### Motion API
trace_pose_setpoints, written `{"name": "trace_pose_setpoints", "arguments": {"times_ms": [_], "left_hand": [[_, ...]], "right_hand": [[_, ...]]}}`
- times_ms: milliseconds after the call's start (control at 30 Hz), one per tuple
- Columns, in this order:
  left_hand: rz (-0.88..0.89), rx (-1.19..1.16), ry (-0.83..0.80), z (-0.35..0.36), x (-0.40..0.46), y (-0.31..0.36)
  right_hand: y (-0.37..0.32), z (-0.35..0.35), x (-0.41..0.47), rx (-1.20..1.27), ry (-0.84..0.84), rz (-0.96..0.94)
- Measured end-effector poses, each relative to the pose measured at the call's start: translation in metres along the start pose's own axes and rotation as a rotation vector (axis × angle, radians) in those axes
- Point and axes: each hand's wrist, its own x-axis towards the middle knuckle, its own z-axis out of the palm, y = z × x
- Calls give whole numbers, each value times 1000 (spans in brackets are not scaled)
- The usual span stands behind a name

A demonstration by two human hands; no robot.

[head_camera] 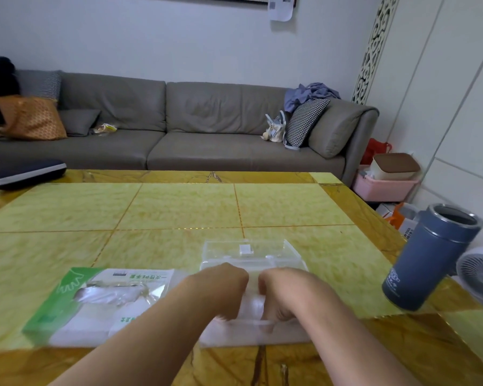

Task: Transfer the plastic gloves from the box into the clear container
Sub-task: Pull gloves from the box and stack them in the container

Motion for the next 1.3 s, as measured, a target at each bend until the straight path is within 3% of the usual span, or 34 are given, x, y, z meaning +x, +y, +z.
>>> {"name": "trace_pose_setpoints", "arguments": {"times_ms": [233, 400, 500, 600, 667, 800, 900, 1000, 1133, 1200, 1300], "left_hand": [[46, 36, 312, -1, -34, 7], [-35, -76, 117, 2, -41, 23], [4, -141, 39, -8, -37, 23], [-1, -144, 10, -10, -41, 25], [8, -138, 65, -7, -49, 26], [73, -201, 271, -3, -70, 15], [118, -294, 450, -2, -89, -8], [-59, -454, 621, 6, -100, -54], [-413, -675, 705, 26, -99, -139], [-502, -671, 666, 41, -98, -181], [-485, -690, 574, 59, -98, -215]], "right_hand": [[-2, 0, -8, 49, -6, 1], [4, 3, -12, 97, 52, -6], [8, 5, -10, -57, 156, -175], [13, 3, -18, 71, 178, -103], [15, -1, -26, 152, 183, -83], [3, -7, -46, 9, 208, -84], [-20, -15, -57, 6, 532, -32], [-74, -18, -58, 160, 735, -180], [-163, -6, -40, 260, 590, -557], [-196, 8, -21, 187, 517, -612], [-221, 23, -8, 206, 530, -606]]}}
